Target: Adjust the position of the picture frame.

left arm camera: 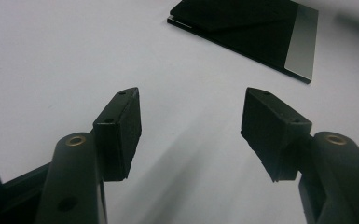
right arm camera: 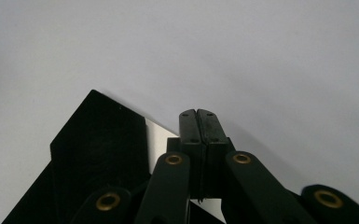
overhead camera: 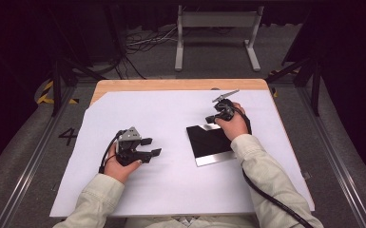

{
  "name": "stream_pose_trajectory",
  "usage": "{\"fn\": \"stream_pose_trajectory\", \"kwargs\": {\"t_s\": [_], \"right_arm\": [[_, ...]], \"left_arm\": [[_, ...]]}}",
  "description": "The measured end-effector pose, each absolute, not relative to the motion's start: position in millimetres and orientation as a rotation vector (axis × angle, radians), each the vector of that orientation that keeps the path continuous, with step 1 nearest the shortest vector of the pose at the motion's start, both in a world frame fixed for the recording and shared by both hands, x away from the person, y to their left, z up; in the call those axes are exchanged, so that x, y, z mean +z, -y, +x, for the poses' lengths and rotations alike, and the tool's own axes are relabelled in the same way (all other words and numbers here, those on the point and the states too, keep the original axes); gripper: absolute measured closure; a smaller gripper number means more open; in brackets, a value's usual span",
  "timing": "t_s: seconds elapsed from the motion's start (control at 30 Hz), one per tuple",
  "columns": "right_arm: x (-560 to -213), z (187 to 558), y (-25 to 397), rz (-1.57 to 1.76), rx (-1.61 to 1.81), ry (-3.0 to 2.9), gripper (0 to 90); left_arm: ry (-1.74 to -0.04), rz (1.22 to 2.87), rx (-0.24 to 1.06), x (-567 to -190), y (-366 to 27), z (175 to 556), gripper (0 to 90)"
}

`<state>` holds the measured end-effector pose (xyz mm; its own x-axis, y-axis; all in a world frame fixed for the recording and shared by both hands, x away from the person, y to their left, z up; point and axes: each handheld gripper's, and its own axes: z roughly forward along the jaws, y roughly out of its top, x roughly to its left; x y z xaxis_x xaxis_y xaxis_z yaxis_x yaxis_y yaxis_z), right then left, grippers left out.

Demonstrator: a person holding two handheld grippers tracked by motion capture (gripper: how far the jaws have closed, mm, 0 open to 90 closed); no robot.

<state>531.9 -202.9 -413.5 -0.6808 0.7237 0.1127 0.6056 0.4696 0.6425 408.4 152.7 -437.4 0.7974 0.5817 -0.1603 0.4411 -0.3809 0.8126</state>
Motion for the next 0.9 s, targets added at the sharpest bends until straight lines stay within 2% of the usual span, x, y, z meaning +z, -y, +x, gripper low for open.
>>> {"fn": "stream_pose_trajectory", "kwargs": {"t_s": [0.9], "right_arm": [[-426.6,541.1,173.0,1.153,0.939,-2.619,90.0]], "left_arm": [[-0.754,2.068,0.174,-440.5,-148.5,408.5,37.3]]}}
